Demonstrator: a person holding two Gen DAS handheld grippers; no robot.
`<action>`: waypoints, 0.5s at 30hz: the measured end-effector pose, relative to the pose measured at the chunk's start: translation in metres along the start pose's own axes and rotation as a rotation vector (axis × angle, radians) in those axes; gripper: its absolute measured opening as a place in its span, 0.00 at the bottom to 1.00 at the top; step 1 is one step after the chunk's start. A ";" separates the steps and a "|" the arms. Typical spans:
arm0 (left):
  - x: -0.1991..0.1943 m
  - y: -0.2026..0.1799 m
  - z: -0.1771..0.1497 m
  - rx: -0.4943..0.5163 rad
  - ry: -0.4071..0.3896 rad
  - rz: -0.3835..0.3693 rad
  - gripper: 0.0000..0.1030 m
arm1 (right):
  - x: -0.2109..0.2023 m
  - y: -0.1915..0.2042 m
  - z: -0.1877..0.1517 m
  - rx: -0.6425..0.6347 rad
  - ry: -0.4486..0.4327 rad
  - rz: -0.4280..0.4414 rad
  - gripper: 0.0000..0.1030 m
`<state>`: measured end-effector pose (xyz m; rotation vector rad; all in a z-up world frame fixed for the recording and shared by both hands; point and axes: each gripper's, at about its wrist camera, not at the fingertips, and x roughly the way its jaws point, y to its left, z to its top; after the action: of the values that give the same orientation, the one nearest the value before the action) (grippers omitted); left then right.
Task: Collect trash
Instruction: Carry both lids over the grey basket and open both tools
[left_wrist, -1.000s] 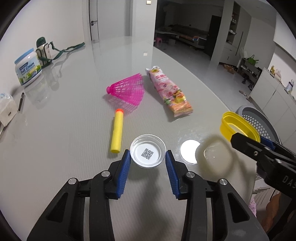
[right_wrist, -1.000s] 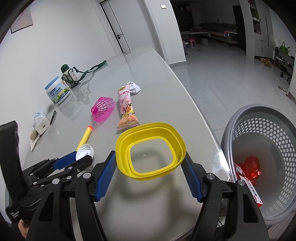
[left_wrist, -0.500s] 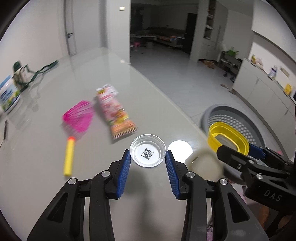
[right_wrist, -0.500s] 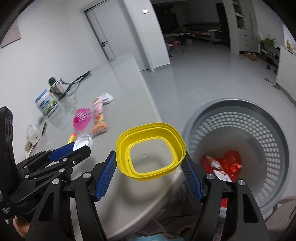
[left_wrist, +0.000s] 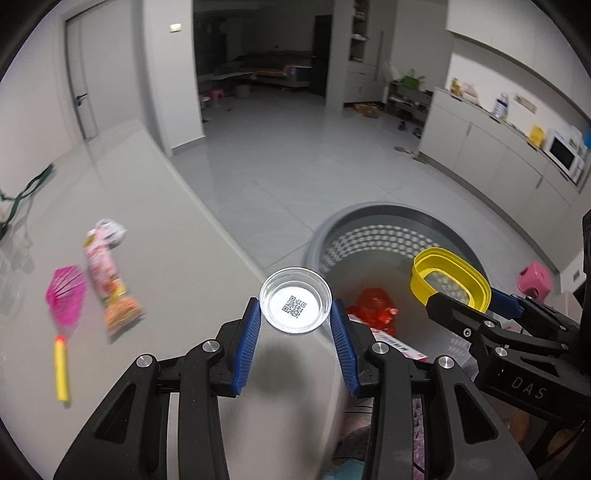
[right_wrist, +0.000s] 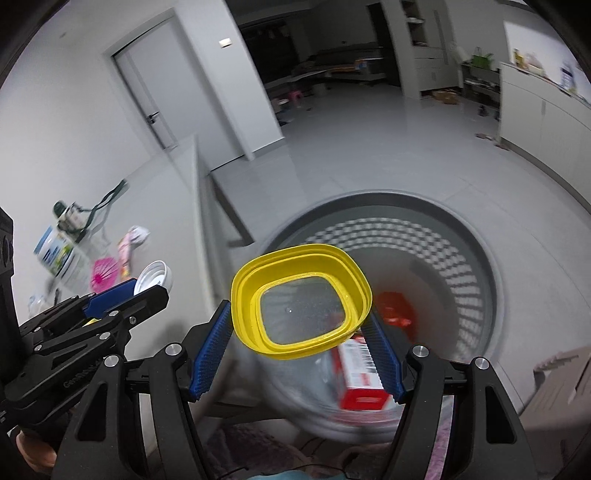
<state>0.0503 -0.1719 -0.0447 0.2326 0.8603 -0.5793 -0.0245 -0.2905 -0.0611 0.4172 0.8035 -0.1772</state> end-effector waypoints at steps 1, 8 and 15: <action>0.003 -0.005 0.001 0.007 0.003 -0.007 0.37 | -0.002 -0.009 -0.001 0.015 -0.002 -0.016 0.66; 0.027 -0.038 0.007 0.063 0.035 -0.054 0.37 | -0.006 -0.058 -0.008 0.097 0.005 -0.084 0.66; 0.050 -0.061 0.007 0.106 0.078 -0.075 0.37 | 0.003 -0.073 -0.015 0.111 0.036 -0.092 0.66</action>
<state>0.0459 -0.2448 -0.0765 0.3221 0.9181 -0.6902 -0.0547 -0.3505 -0.0941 0.4890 0.8512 -0.3017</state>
